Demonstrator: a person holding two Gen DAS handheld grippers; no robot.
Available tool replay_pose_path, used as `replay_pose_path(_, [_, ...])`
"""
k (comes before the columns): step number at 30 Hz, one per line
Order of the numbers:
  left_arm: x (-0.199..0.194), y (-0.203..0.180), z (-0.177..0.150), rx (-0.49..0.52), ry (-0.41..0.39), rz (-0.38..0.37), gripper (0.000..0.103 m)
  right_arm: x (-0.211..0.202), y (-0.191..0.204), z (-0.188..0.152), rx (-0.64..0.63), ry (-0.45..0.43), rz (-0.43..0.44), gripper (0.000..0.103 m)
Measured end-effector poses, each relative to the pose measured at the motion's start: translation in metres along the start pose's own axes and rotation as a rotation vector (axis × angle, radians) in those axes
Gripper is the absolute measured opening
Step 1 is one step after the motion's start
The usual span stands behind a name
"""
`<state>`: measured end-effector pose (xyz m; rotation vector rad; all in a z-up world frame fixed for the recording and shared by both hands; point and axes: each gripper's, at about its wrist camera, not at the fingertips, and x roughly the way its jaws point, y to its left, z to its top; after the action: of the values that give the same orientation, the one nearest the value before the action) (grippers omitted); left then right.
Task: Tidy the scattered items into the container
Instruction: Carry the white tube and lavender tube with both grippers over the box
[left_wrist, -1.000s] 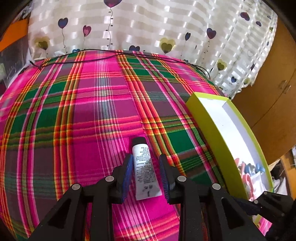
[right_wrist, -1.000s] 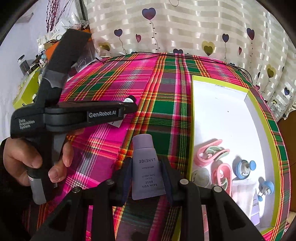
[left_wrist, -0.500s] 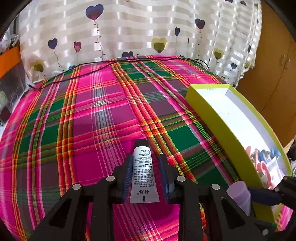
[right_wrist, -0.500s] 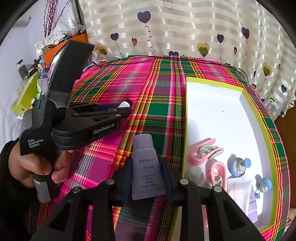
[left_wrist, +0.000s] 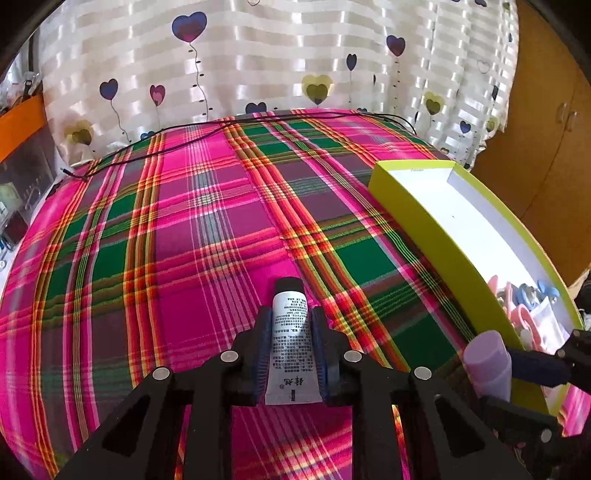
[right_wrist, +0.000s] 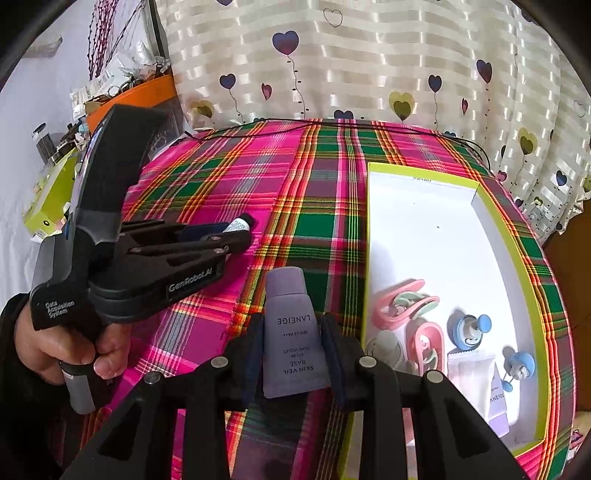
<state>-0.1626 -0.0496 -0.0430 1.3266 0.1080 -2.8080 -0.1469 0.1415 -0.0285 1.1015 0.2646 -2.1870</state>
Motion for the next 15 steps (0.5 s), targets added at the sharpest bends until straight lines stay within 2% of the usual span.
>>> replay_pose_path(15, [-0.047, 0.006, -0.018, -0.005, -0.060, -0.051, 0.022, -0.024, 0.006, -0.002, 0.014, -0.056, -0.017, 0.032])
